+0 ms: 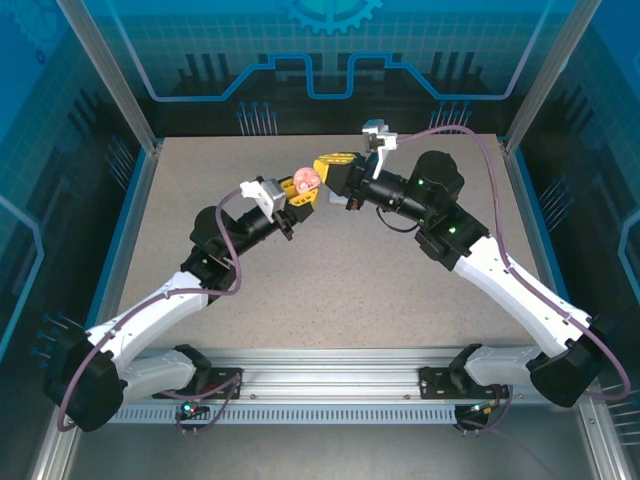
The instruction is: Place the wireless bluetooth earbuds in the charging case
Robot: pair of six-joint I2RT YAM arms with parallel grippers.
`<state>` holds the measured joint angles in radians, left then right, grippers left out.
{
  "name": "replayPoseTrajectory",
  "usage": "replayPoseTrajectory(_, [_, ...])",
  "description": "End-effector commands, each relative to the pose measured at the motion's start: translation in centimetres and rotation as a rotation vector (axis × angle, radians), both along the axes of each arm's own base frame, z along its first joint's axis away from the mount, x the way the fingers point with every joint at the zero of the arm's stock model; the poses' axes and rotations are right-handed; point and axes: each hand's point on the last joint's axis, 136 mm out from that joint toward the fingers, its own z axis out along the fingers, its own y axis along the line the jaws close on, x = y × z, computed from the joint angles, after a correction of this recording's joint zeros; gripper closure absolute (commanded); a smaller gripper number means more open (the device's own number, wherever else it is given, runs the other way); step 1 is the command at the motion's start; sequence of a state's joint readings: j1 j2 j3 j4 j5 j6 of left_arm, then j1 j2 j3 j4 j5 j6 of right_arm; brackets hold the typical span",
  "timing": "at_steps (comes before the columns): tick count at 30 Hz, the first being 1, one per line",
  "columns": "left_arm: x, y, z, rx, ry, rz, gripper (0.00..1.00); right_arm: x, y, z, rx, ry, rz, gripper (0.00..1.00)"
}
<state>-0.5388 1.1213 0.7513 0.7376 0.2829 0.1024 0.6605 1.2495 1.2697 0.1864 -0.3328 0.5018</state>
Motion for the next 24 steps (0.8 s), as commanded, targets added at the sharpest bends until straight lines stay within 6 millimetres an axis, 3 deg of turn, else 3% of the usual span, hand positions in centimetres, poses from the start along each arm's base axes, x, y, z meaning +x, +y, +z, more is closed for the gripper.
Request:
replayPoseTrajectory(1, [-0.6,-0.3,2.0,-0.032,-0.030,-0.033,1.00,-0.3,0.2,-0.2,-0.028,-0.035,-0.004,0.90])
replayPoseTrajectory(24, [-0.8,-0.5,2.5,-0.034,-0.042,-0.035,1.00,1.2,1.1,-3.8,-0.094,0.025,-0.009,0.91])
